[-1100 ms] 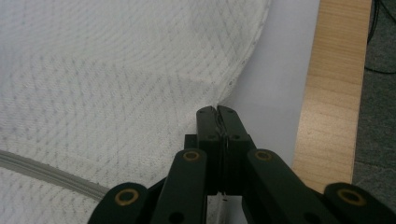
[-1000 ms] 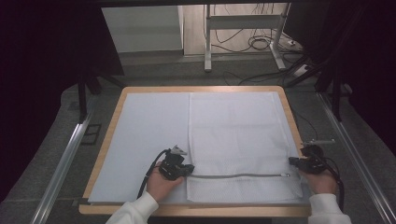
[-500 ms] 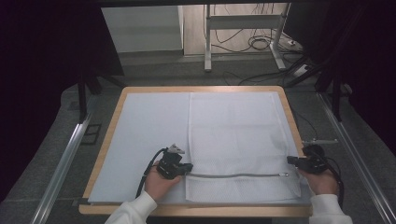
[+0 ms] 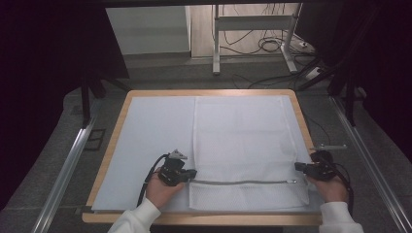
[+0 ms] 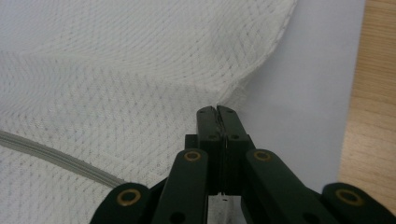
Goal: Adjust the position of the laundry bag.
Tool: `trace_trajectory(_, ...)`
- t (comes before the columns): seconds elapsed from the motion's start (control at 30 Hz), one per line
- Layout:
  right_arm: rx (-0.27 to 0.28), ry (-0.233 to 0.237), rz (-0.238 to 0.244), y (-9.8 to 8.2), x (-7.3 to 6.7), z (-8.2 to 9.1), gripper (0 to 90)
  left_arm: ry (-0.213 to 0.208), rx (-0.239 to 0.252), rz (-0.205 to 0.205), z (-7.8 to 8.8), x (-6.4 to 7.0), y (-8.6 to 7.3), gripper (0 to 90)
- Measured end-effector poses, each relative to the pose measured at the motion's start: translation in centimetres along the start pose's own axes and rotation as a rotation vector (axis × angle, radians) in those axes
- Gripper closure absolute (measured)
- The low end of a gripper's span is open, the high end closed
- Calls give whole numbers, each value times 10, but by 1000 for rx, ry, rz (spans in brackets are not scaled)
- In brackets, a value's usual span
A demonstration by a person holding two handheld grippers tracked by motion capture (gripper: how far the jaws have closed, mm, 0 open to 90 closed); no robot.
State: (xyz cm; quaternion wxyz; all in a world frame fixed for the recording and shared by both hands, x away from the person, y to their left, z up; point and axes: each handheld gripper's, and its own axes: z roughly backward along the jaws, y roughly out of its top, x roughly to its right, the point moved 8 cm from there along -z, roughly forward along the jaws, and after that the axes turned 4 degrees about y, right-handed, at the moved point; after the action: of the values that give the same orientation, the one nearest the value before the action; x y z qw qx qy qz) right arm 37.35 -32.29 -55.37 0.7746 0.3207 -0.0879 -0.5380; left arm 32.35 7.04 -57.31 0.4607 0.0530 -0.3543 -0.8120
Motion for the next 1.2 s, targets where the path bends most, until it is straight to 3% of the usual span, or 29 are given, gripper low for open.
trace_trajectory(0.4,-3,39,19,3,-18,-10,885,12,13,21,13,-16,-5,894)
trace_trajectory(0.93,-5,38,41,5,-29,-17,885,19,14,32,22,-26,-11,894)
trace_trajectory(1.2,-4,73,60,8,-46,-24,885,27,18,59,32,-39,-21,895)
